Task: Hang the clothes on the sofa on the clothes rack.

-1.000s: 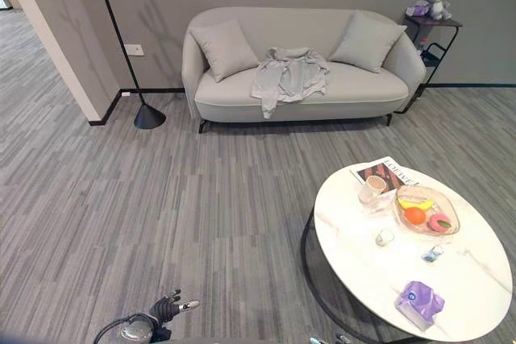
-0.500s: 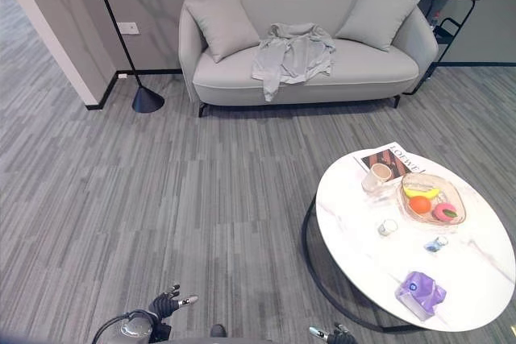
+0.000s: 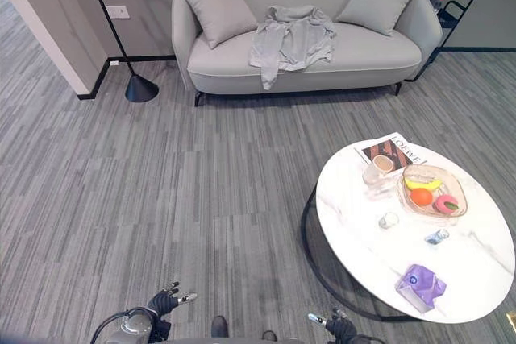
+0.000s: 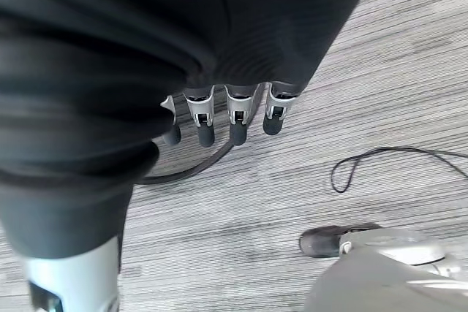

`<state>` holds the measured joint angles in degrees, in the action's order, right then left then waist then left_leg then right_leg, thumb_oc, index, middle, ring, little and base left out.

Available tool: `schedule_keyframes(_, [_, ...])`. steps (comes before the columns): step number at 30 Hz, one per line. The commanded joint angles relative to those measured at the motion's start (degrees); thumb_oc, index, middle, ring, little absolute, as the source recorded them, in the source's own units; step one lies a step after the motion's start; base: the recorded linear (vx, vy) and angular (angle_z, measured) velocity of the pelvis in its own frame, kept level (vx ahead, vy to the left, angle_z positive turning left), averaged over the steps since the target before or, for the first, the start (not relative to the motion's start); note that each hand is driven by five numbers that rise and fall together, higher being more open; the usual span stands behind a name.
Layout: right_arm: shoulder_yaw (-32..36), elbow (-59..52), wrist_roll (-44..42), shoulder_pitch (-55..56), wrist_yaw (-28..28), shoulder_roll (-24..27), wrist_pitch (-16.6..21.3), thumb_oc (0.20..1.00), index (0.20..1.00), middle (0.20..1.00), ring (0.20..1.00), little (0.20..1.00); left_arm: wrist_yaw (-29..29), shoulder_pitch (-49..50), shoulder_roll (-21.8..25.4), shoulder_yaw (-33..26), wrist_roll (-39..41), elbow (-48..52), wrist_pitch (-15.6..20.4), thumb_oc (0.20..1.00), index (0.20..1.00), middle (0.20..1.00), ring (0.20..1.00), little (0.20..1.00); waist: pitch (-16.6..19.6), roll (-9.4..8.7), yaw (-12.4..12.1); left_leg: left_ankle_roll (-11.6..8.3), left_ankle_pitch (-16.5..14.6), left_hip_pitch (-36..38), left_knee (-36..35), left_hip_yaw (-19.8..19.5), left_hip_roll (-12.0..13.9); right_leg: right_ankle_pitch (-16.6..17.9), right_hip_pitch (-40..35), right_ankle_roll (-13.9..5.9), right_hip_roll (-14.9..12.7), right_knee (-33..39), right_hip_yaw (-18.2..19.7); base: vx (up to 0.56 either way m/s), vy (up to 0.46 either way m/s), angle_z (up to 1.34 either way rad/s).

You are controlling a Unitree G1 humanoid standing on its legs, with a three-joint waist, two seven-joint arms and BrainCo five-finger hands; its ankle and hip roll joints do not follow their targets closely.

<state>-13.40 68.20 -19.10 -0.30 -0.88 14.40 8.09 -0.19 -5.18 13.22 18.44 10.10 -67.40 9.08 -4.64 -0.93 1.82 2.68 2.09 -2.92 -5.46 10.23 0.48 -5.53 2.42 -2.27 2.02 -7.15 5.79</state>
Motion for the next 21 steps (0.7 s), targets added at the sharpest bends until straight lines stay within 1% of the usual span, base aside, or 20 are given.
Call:
schedule_keyframes(1, [-1.50, -1.57, 0.54, -0.49, 0.41, 1.43, 0.62, 1.000, 1.000, 1.000, 1.000, 1.000, 0.09, -2.77, 1.11, 0.69, -0.29, 1.15, 1.46, 1.000, 1.000, 1.000, 1.000, 1.000, 0.07, -0.60, -0.79, -1.49, -5.93, 6.04, 0.46, -0.53, -3.24, 9.05, 5.63, -10.35, -4.99, -5.36, 7.08, 0.07, 0.101, 0.02])
schedule_keyframes(2, [-1.54, -1.80, 0.40, -0.67, 0.41, 1.51, 0.68, 1.000, 1.000, 1.000, 1.000, 1.000, 0.10, -2.89, 1.22, 0.82, -0.26, 1.42, 1.45, 1.000, 1.000, 1.000, 1.000, 1.000, -0.43, -0.40, -0.46, -1.44, -5.93, 6.40, 0.46, -0.75, -3.25, 10.05, 6.71, -10.33, -4.78, -7.55, 7.25, 0.10, 0.092, 0.05])
schedule_keyframes(3, [-1.75, -2.04, 0.36, -0.82, 0.35, 1.42, 0.77, 1.000, 1.000, 1.000, 1.000, 1.000, 0.12, -3.09, 1.29, 0.87, -0.37, 1.57, 1.46, 1.000, 1.000, 1.000, 1.000, 1.000, -0.70, -0.08, -0.36, -1.60, -6.07, 6.77, 0.46, -1.04, -3.07, 10.11, 7.59, -10.09, -4.69, -8.95, 7.08, 0.06, 0.034, 0.07])
schedule_keyframes(4, [-1.76, -2.04, 0.36, -0.83, 0.35, 1.42, 0.77, 1.000, 1.000, 1.000, 1.000, 1.000, 0.12, -3.09, 1.29, 0.86, -0.38, 1.57, 1.46, 1.000, 1.000, 1.000, 1.000, 1.000, -0.71, -0.08, -0.34, -1.61, -6.08, 6.78, 0.46, -1.06, -3.07, 10.06, 7.62, -10.08, -4.69, -9.04, 7.06, 0.18, 0.039, 0.22])
schedule_keyframes(5, [-1.92, -2.36, 0.15, -0.71, 0.21, 1.16, 0.92, 1.000, 1.000, 1.000, 1.000, 1.000, 0.27, -3.50, 1.39, 0.74, -0.13, 2.22, 1.53, 1.000, 1.000, 1.000, 1.000, 1.000, -0.98, 0.43, -0.14, -1.96, -6.75, 8.09, 0.46, -1.65, -2.65, 9.25, 8.89, -9.22, -5.12, -9.13, 6.14, 0.14, 0.022, 0.21])
schedule_keyframes(6, [-1.92, -2.37, 0.15, -0.70, 0.21, 1.17, 0.92, 1.000, 1.000, 1.000, 1.000, 1.000, 0.27, -3.49, 1.38, 0.73, -0.13, 2.22, 1.53, 1.000, 1.000, 1.000, 1.000, 1.000, -1.04, 0.45, -0.06, -1.96, -6.78, 8.17, 0.46, -1.73, -2.64, 9.21, 8.80, -9.21, -5.13, -9.14, 6.05, 0.30, 0.012, 0.17])
schedule_keyframes(7, [-1.83, -2.55, 0.00, -0.30, 0.41, 1.07, 0.98, 1.000, 1.000, 1.000, 1.000, 1.000, 0.22, -3.75, 1.49, 0.78, 0.47, 2.54, 1.70, 1.000, 1.000, 1.000, 1.000, 1.000, -0.85, 0.44, 0.31, -2.45, -7.38, 9.04, 0.46, -1.88, -2.54, 7.64, 9.29, -8.87, -4.65, -5.43, 5.12, 0.16, -0.011, 0.12])
schedule_keyframes(8, [-1.83, -2.55, 0.00, -0.29, 0.41, 1.08, 0.98, 1.000, 1.000, 1.000, 1.000, 1.000, 0.21, -3.75, 1.48, 0.78, 0.47, 2.54, 1.70, 1.000, 1.000, 1.000, 1.000, 1.000, -0.94, 0.50, 0.40, -2.45, -7.42, 9.16, 0.46, -1.98, -2.49, 7.62, 9.12, -8.85, -4.64, -5.37, 5.01, 0.26, -0.038, 0.13])
schedule_keyframes(9, [-1.81, -2.46, -0.29, -0.31, 0.47, 1.09, 1.26, 1.000, 1.000, 1.000, 1.000, 1.000, 0.32, -4.12, 1.60, 0.85, 0.77, 2.27, 1.88, 1.000, 1.000, 1.000, 1.000, 1.000, -1.04, 0.24, 0.73, -2.74, -8.17, 10.02, 0.46, -2.12, -2.56, 7.69, 10.36, -8.93, -3.85, -2.19, 4.33, 0.26, -0.070, 0.18])
schedule_keyframes(10, [-1.96, -2.57, -0.42, 0.17, 0.50, 1.05, 1.27, 1.000, 1.000, 1.000, 1.000, 1.000, 0.23, -4.41, 1.61, 1.13, 0.93, 1.95, 1.81, 1.000, 1.000, 1.000, 1.000, 1.000, -1.08, -0.18, 1.67, -3.12, -9.50, 11.23, 0.46, -2.76, -3.07, 8.44, 12.08, -9.47, -2.65, 3.09, 3.79, 0.26, -0.069, 0.09])
schedule_keyframes(11, [-1.96, -2.58, -0.42, 0.18, 0.50, 1.08, 1.27, 1.000, 1.000, 1.000, 1.000, 1.000, 0.23, -4.40, 1.58, 1.13, 0.94, 1.94, 1.81, 1.000, 1.000, 1.000, 1.000, 1.000, -1.21, -0.05, 1.78, -3.13, -9.58, 11.41, 0.46, -2.89, -2.95, 8.46, 11.80, -9.44, -2.60, 3.25, 3.62, 0.38, -0.123, 0.03])
schedule_keyframes(12, [-2.14, -3.06, -0.53, 0.94, 0.52, 0.88, 1.35, 1.000, 1.000, 1.000, 1.000, 1.000, 0.39, -4.57, 1.51, 1.01, 0.81, 1.35, 1.80, 1.000, 1.000, 1.000, 1.000, 1.000, -1.38, -0.41, 2.82, -3.45, -11.43, 13.66, 0.46, -3.92, -3.38, 10.33, 14.78, -10.63, -0.82, 8.18, 2.05, 0.24, -0.079, 0.22])
schedule_keyframes(13, [-2.14, -3.08, -0.53, 0.97, 0.52, 0.92, 1.34, 1.000, 1.000, 1.000, 1.000, 1.000, 0.39, -4.56, 1.47, 1.01, 0.81, 1.35, 1.80, 1.000, 1.000, 1.000, 1.000, 1.000, -1.52, -0.23, 2.96, -3.47, -11.53, 13.85, 0.46, -4.07, -3.21, 10.35, 14.47, -10.61, -0.76, 8.36, 1.84, 0.47, -0.191, 0.32])
schedule_keyframes(14, [-2.43, -3.35, 0.09, 1.76, 0.50, 0.85, 1.46, 1.000, 1.000, 1.000, 1.000, 1.000, 0.40, -4.26, 1.15, 0.78, 0.99, 0.88, 1.74, 1.000, 1.000, 1.000, 1.000, 1.000, -1.55, -0.34, 3.58, -4.10, -12.59, 15.71, 0.46, -4.95, -3.21, 11.57, 16.12, -11.24, 0.25, 10.96, -1.96, 0.35, -0.184, 0.50])
schedule_keyframes(15, [-2.51, -3.34, 0.24, 2.06, 0.59, 1.05, 1.51, 1.000, 1.000, 1.000, 1.000, 1.000, 0.39, -4.12, 0.94, 0.64, 1.08, 0.39, 1.79, 1.000, 1.000, 1.000, 1.000, 1.000, -1.47, -0.49, 3.80, -4.32, -12.90, 16.34, 0.46, -5.47, -3.19, 12.04, 16.21, -11.18, 0.19, 11.19, -3.68, 0.48, -0.277, 0.61])
schedule_keyframes(17, [-2.39, -3.81, 0.42, 3.42, 0.60, 1.84, 1.82, 1.000, 1.000, 1.000, 1.000, 1.000, 0.22, -3.18, 0.48, 0.53, 0.50, -0.43, 1.81, 1.000, 1.000, 1.000, 1.000, 1.000, -0.19, -0.53, 4.00, -4.93, -13.20, 17.41, 0.46, -6.27, -2.65, 12.89, 14.27, -9.82, -0.19, 11.59, -4.58, 0.43, -0.311, 0.57])
schedule_keyframes(18, [-2.00, -3.56, -0.05, 3.76, 0.87, 2.70, 2.14, 1.000, 1.000, 1.000, 1.000, 1.000, 0.41, -2.74, -0.16, 0.15, 0.97, -0.84, 2.04, 1.000, 1.000, 1.000, 1.000, 1.000, 0.64, 0.18, 4.39, -6.53, -9.57, 17.75, 0.46, -6.52, -0.56, 13.26, 12.81, -8.59, 0.70, 11.14, -3.44, 0.35, -0.265, 0.25])
schedule_keyframes(19, [-2.00, -3.56, -0.05, 3.77, 0.88, 2.72, 2.14, 1.000, 1.000, 1.000, 1.000, 1.000, 0.41, -2.73, -0.17, 0.15, 0.97, -0.84, 2.04, 1.000, 1.000, 1.000, 1.000, 1.000, 0.63, 0.21, 4.40, -6.55, -9.58, 17.78, 0.46, -6.53, -0.53, 13.26, 12.78, -8.58, 0.72, 11.14, -3.46, 0.34, -0.271, 0.26])
schedule_keyframes(20, [-1.83, -3.38, 0.01, 4.26, 0.85, 3.18, 2.29, 1.000, 1.000, 1.000, 1.000, 1.000, 0.39, -2.37, -0.60, -0.45, 2.02, -0.95, 2.13, 1.000, 1.000, 1.000, 1.000, 1.000, 1.15, 0.72, 4.44, -7.68, -6.43, 18.10, 0.55, -6.55, 0.71, 13.04, 11.95, -8.03, 1.33, 11.23, -3.17, 0.29, -0.254, 0.24])
schedule_keyframes(21, [-1.53, -4.14, -0.29, 4.76, 1.24, 4.11, 2.51, 1.000, 1.000, 1.000, 1.000, 1.000, 0.14, -1.61, -0.87, -0.85, 3.67, -0.32, 2.34, 1.000, 1.000, 1.000, 1.000, 1.000, 1.52, 1.03, 4.41, -8.95, -2.37, 16.14, 5.49, -7.11, 2.31, 12.10, 10.30, -6.74, 1.49, 10.92, -2.75, 0.37, -0.340, 0.19])
